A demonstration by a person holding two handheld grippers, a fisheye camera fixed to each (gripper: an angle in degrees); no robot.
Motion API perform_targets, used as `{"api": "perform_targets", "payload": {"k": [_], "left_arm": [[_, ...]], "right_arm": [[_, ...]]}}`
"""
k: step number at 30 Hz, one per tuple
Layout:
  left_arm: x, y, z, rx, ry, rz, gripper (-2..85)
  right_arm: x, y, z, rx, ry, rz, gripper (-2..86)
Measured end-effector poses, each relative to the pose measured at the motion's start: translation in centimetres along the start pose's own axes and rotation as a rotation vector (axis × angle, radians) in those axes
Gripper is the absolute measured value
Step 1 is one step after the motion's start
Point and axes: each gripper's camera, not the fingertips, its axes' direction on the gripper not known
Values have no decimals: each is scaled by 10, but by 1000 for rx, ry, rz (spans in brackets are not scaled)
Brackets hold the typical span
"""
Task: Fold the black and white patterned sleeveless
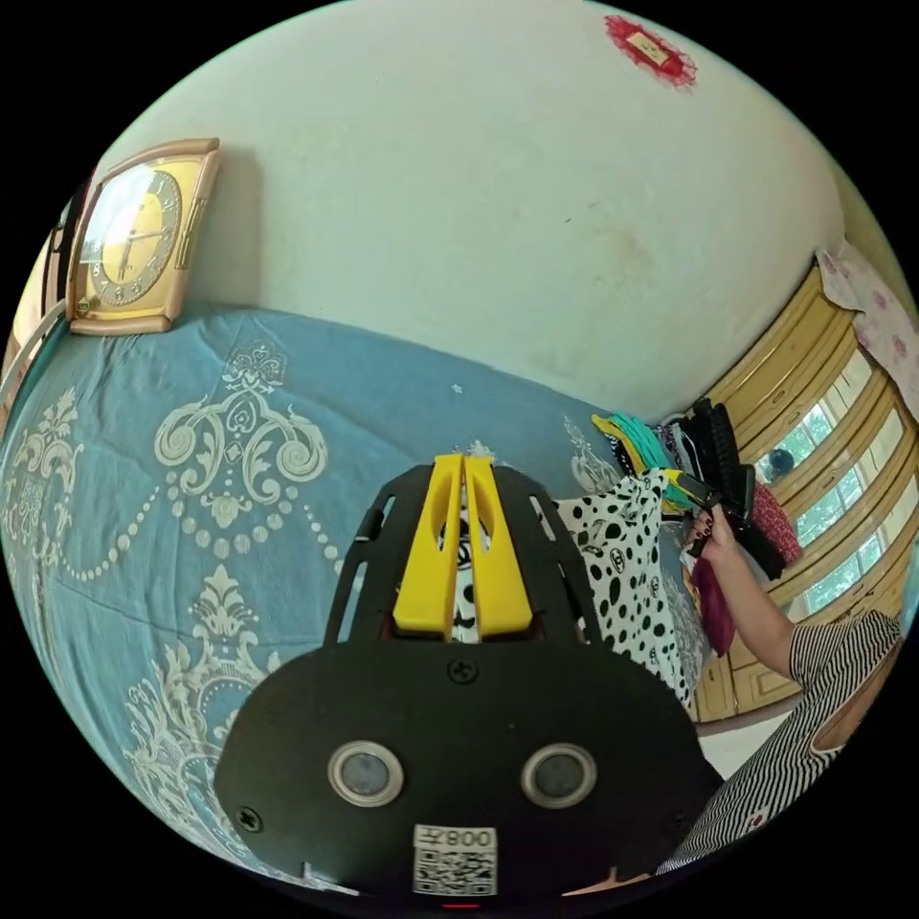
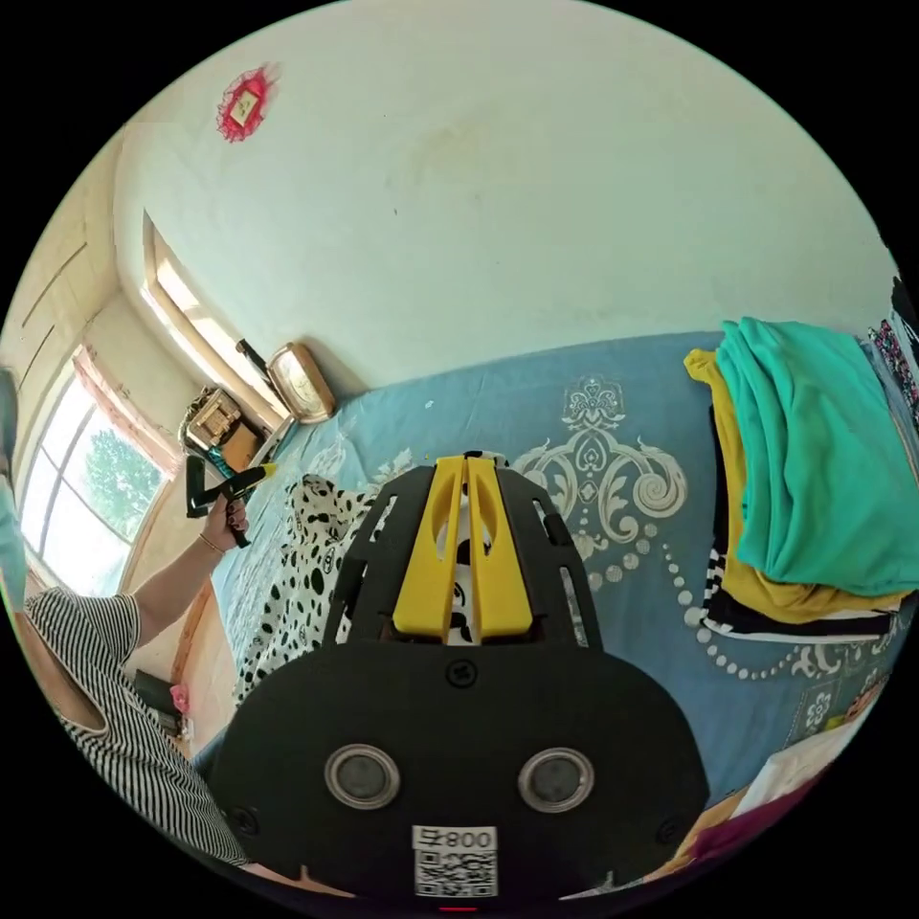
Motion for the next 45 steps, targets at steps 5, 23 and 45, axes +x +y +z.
{"api": "perform_targets", "payload": {"k": [5, 23, 45], "left_arm": [[-20, -22, 51, -113, -31, -80, 4], [59, -29, 9, -223, 28, -79, 75], [257, -112, -68, -226, -265, 171, 8]], "right_arm": [[59, -30, 105, -244, 58, 140, 6], [47, 79, 68, -311, 33, 175, 67], [-43, 85, 67, -266, 303, 97, 40]]}}
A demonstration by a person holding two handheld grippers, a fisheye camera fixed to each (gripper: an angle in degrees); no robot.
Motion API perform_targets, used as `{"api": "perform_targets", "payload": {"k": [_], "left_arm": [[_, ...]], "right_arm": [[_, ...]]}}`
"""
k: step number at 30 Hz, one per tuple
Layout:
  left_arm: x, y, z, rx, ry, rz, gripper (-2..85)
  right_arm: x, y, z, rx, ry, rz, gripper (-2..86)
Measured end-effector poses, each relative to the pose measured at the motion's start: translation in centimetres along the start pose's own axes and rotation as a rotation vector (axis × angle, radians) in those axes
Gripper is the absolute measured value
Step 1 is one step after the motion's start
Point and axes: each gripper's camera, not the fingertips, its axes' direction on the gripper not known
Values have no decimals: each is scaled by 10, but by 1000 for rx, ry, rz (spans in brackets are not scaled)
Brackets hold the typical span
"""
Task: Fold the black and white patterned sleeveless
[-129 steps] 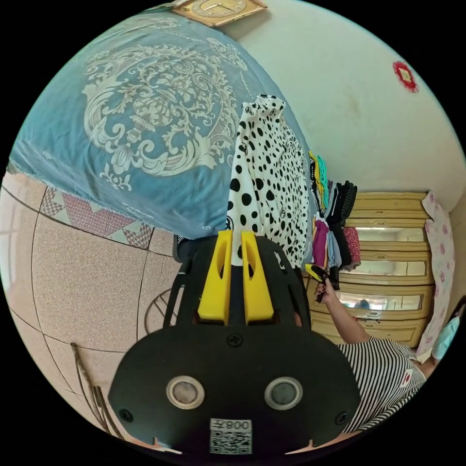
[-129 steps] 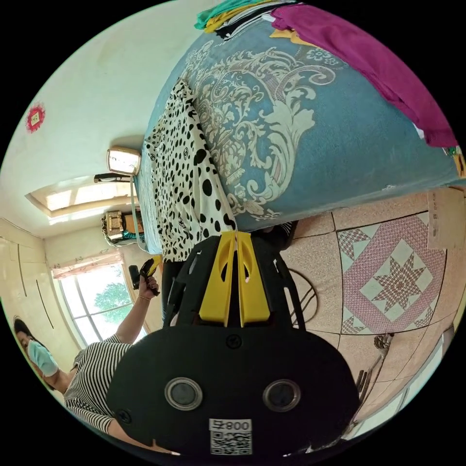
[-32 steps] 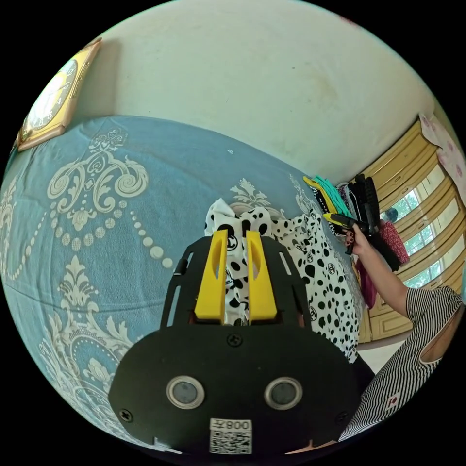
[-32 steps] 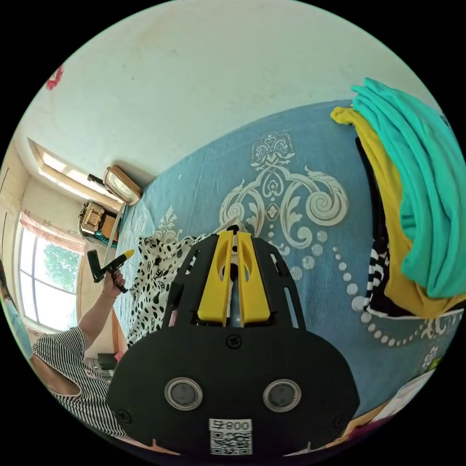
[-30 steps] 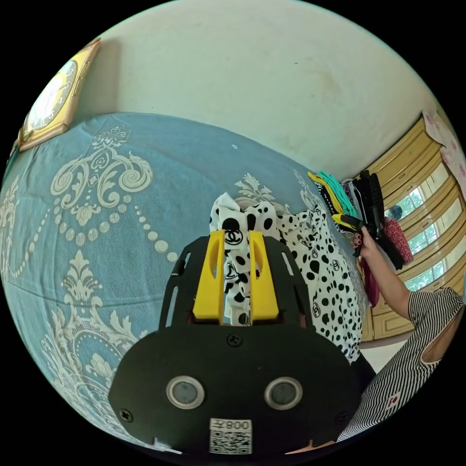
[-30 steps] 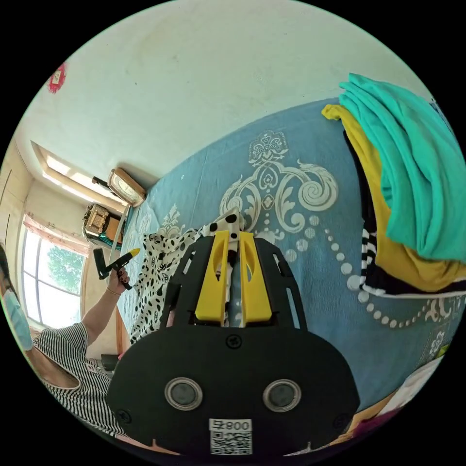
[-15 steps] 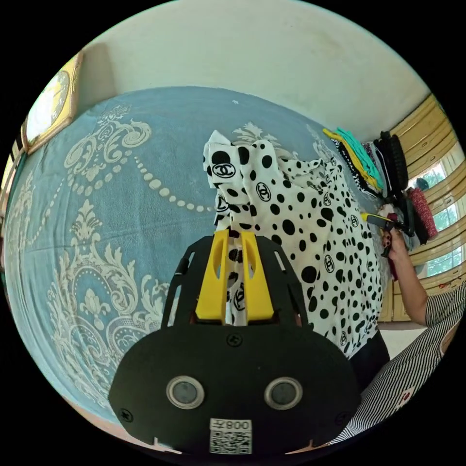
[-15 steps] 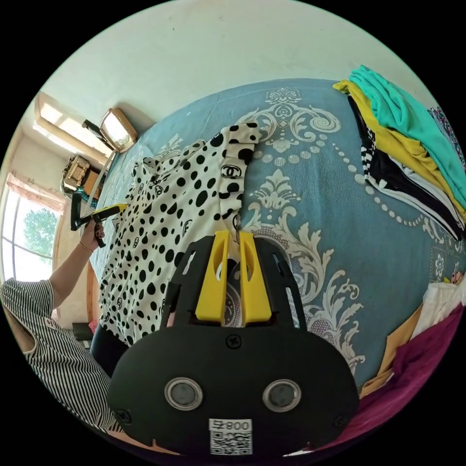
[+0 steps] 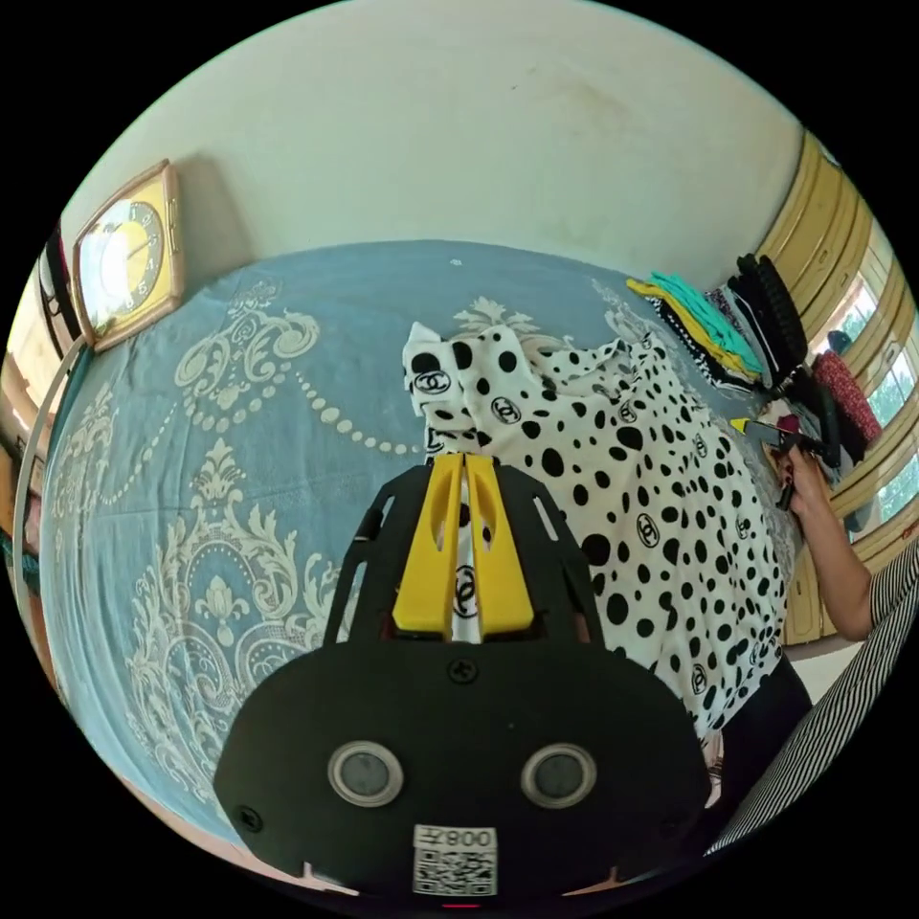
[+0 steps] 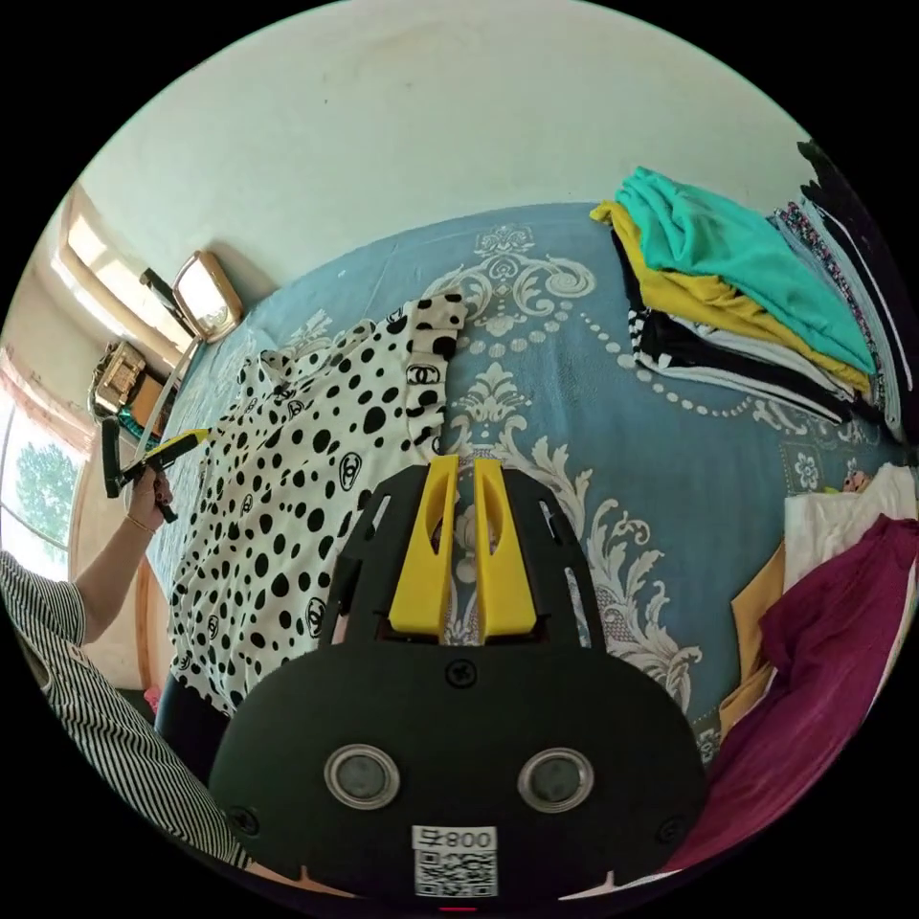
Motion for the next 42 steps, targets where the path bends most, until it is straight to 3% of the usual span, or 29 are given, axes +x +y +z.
{"api": "perform_targets", "payload": {"k": [5, 12, 18, 21, 26, 34, 42], "left_arm": [[63, -60, -18, 105, 81, 157, 8], [168, -182, 31, 51, 218, 385, 9], [223, -233, 66, -25, 93, 508, 7], [229, -243, 69, -46, 93, 510, 6], [234, -246, 44, 2, 134, 533, 6], [232, -264, 53, -137, 194, 544, 7], [194, -283, 55, -130, 336, 389, 30]], "right_arm": [[-38, -39, -27, 121, 61, -95, 42], [-129, -142, 40, 30, 21, -315, 65], [-158, -177, 102, -67, 116, -348, 71], [-153, -184, 126, -125, 169, -322, 55], [-140, -175, 108, -37, 178, -306, 12], [-78, -164, 59, 72, -117, -189, 3], [-56, -171, 70, 66, -159, -157, 3]]}}
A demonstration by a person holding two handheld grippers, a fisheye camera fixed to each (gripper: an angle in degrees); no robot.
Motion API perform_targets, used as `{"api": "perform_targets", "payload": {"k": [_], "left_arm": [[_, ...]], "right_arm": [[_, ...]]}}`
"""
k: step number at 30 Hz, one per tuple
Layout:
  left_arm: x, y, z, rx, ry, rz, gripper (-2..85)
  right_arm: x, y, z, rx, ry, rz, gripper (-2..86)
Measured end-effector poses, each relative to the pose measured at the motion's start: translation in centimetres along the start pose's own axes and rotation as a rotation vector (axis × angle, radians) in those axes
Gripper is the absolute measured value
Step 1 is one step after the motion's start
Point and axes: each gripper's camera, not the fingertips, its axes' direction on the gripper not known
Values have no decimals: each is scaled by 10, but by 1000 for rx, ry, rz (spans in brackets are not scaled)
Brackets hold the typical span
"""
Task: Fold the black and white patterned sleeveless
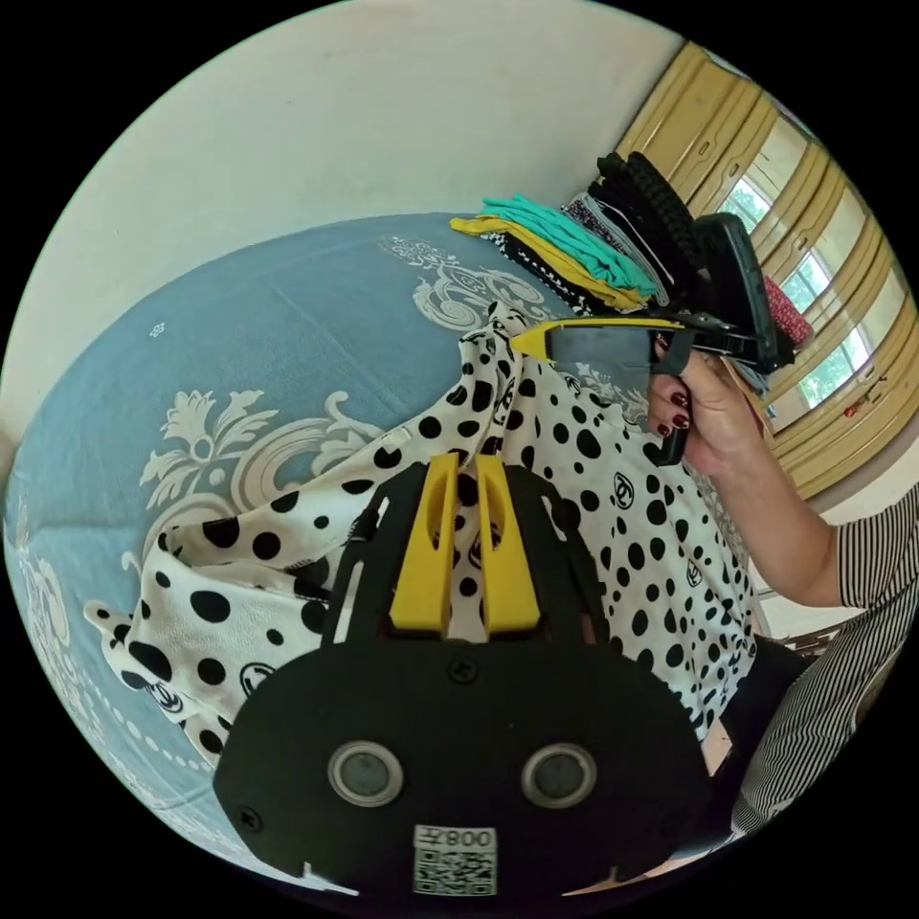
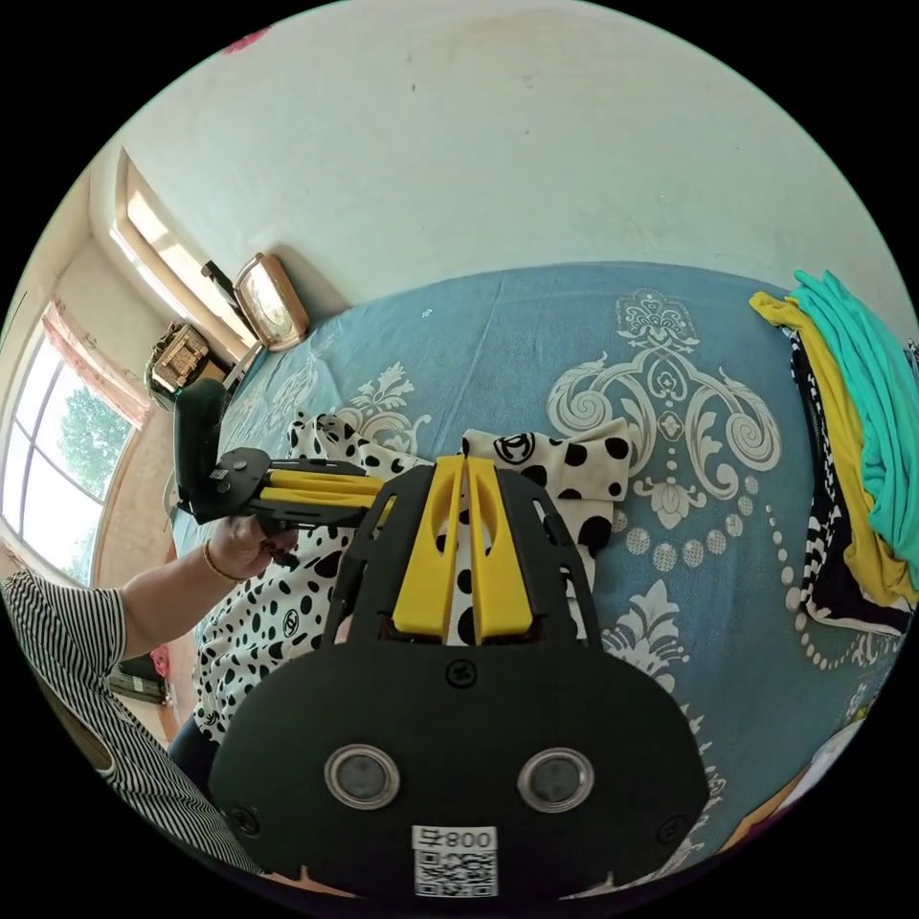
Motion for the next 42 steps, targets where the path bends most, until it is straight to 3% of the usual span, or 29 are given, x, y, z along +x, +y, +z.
{"api": "perform_targets", "payload": {"k": [7, 15, 21, 33, 39, 42], "left_arm": [[-48, 14, -6, 42, 192, -117, 70], [-58, 10, 1, -33, 235, -59, 42], [-81, 13, 5, -27, 372, -133, 41], [-69, 29, -49, 101, 144, -124, 60], [-81, 18, -40, 34, -89, -214, 21], [-79, 11, -45, 66, -41, -200, 21]], "right_arm": [[13, -19, 10, -4, -35, 9, 2], [18, -47, 13, 9, -80, 39, 2], [6, -78, 60, -151, 17, 6, 4], [-72, -88, 40, -7, 5, -51, 3], [-140, -114, 144, -283, 11, -179, 4], [-162, -132, 151, -265, -7, -182, 8]]}}
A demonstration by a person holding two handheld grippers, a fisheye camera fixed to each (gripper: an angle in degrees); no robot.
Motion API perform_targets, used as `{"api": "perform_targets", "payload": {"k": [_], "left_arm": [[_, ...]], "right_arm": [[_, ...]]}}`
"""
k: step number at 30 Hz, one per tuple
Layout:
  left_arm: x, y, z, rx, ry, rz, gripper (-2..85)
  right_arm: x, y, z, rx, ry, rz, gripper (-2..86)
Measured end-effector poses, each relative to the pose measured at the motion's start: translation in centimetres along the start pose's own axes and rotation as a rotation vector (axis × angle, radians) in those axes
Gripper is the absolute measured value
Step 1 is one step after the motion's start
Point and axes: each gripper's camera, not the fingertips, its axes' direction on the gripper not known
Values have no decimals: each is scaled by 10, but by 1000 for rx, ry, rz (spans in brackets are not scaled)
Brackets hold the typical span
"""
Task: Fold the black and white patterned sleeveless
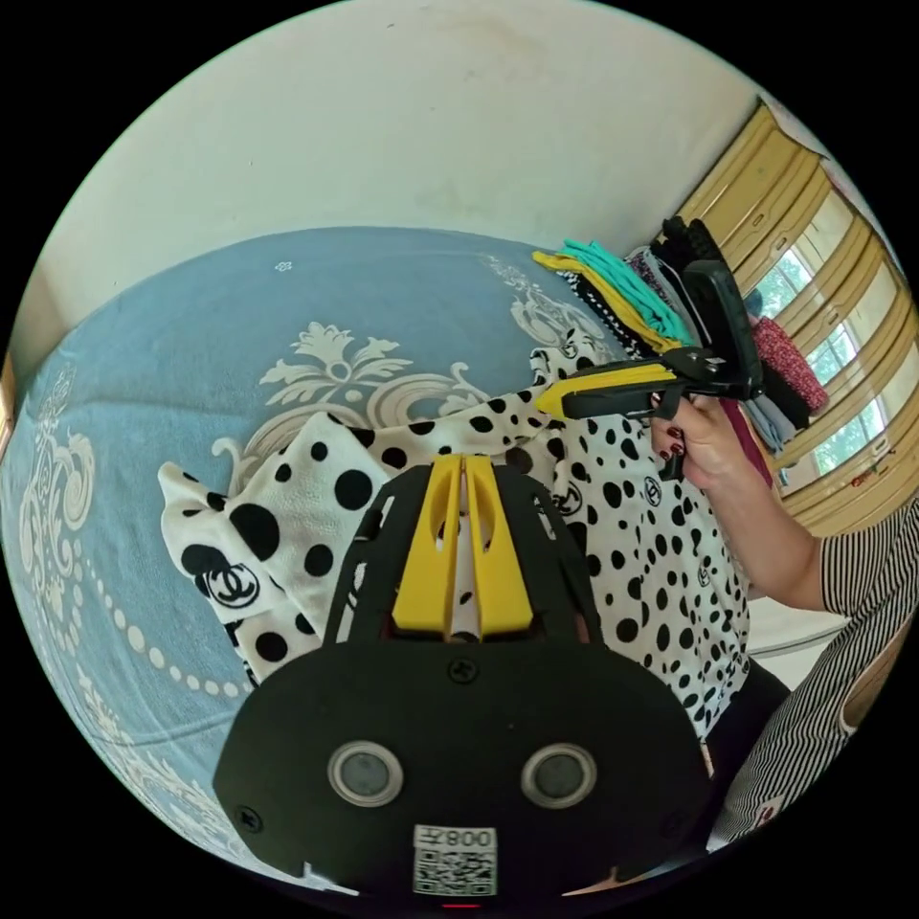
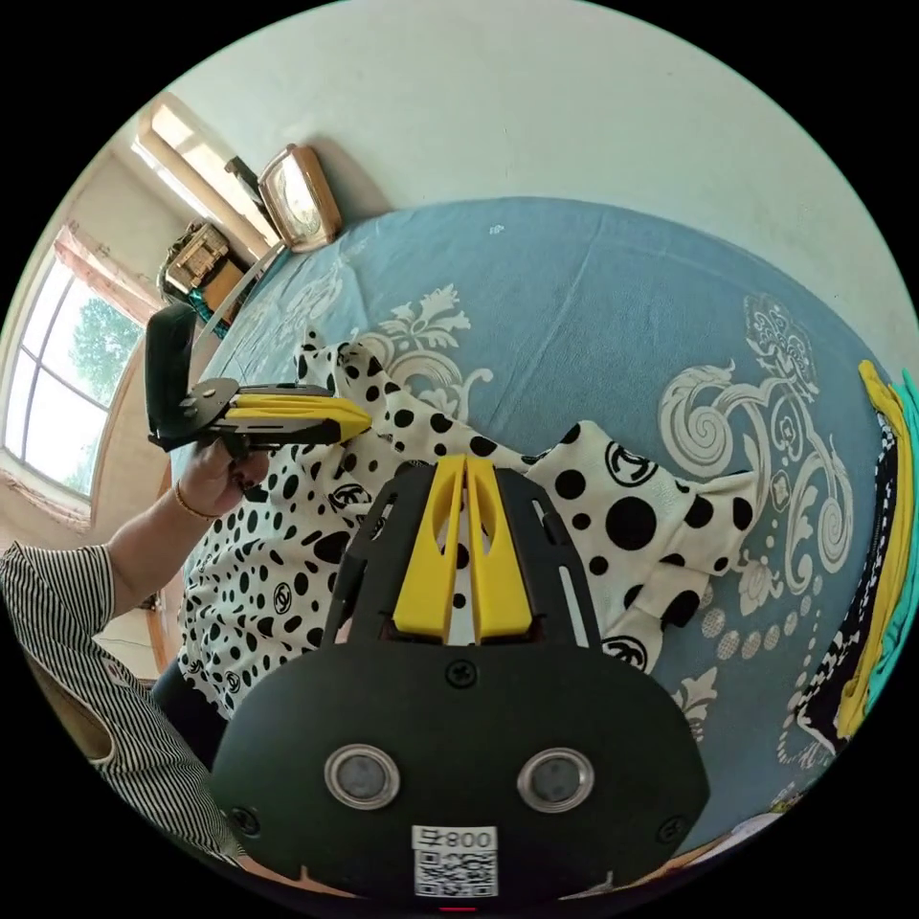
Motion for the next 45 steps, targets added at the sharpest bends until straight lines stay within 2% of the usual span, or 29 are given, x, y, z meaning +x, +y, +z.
{"api": "perform_targets", "payload": {"k": [3, 6, 8, 12, 17, 24, 28, 31, 33, 37, 39, 41, 43, 45], "left_arm": [[13, 0, -11, 44, 85, 69, 41], [26, -4, -3, -26, 159, 169, 70], [34, -10, 4, -78, 127, 236, 76], [49, -35, 20, -159, 63, 364, 71], [54, -66, 36, -214, 72, 424, 36], [47, -114, 49, -321, 256, 447, 23], [36, -144, 67, -330, 262, 415, 36], [42, -157, 68, -244, 276, 452, 52], [51, -163, 81, -249, 262, 494, 57], [68, -174, 128, -381, 256, 581, 38], [67, -178, 135, -374, 251, 584, 26], [58, -183, 141, -372, 298, 557, 20], [40, -190, 150, -362, 401, 496, 16], [25, -192, 156, -344, 474, 452, 15]], "right_arm": [[-33, -7, -13, 55, 3, -79, 24], [-73, -17, -9, 20, -9, -246, 63], [-102, -28, 1, -43, 11, -382, 71], [-160, -60, 38, -193, 207, -621, 81], [-208, -99, 84, -356, 156, -817, 63], [-262, -154, 121, -518, 145, -974, 11], [-271, -213, 160, -767, -20, -929, 10], [-272, -249, 188, -882, -115, -871, 10], [-271, -264, 200, -914, -147, -839, 12], [-267, -288, 212, -934, -235, -786, 18], [-260, -298, 215, -940, -292, -742, 25], [-254, -306, 212, -888, -279, -724, 39], [-250, -306, 193, -754, -210, -741, 79], [-252, -297, 178, -665, -164, -781, 83]]}}
